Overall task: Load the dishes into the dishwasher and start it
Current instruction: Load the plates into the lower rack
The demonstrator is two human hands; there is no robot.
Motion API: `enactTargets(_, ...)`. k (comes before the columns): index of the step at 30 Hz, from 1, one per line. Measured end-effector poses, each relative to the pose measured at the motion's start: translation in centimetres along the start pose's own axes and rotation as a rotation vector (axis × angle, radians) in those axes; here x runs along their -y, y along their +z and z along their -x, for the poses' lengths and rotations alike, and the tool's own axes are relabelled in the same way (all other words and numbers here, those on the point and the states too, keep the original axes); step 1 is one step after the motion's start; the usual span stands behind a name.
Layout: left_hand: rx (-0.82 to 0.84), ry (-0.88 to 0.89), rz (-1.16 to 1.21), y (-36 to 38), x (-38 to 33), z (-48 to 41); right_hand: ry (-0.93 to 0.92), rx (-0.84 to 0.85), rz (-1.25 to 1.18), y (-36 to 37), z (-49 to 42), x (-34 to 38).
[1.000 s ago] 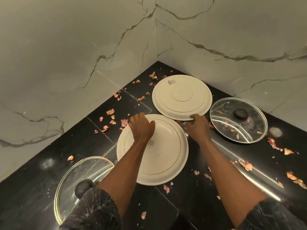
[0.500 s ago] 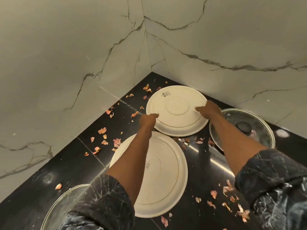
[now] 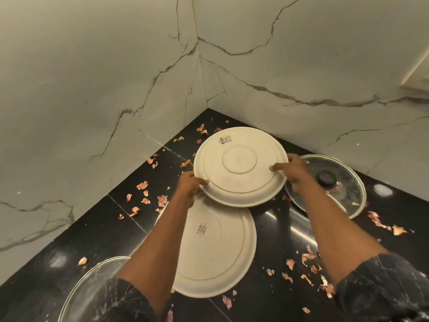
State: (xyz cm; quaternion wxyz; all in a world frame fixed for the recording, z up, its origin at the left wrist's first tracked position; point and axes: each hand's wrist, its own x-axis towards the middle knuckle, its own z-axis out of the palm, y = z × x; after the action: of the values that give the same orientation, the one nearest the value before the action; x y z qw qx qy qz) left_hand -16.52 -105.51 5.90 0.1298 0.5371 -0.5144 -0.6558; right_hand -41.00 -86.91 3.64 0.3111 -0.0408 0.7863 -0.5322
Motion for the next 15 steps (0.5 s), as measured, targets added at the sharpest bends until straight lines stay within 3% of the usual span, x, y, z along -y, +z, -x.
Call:
enactTargets(5,0.161,0.037,0.041,-3.2,2.8,6.4,0.01,-0.094,-0.149,-1.0,7.2,-4.5)
enactTargets(13,0.336,0.057,-0.092,-5.9,8.1,12.4,-0.053,-0.392,0.02,-3.7,21.3,-11.3)
enactTargets(15,0.311,0.103,-0.177,-5.0,9.2,13.6,-0.039,-0.455,0.021,-4.8,24.5,-12.1)
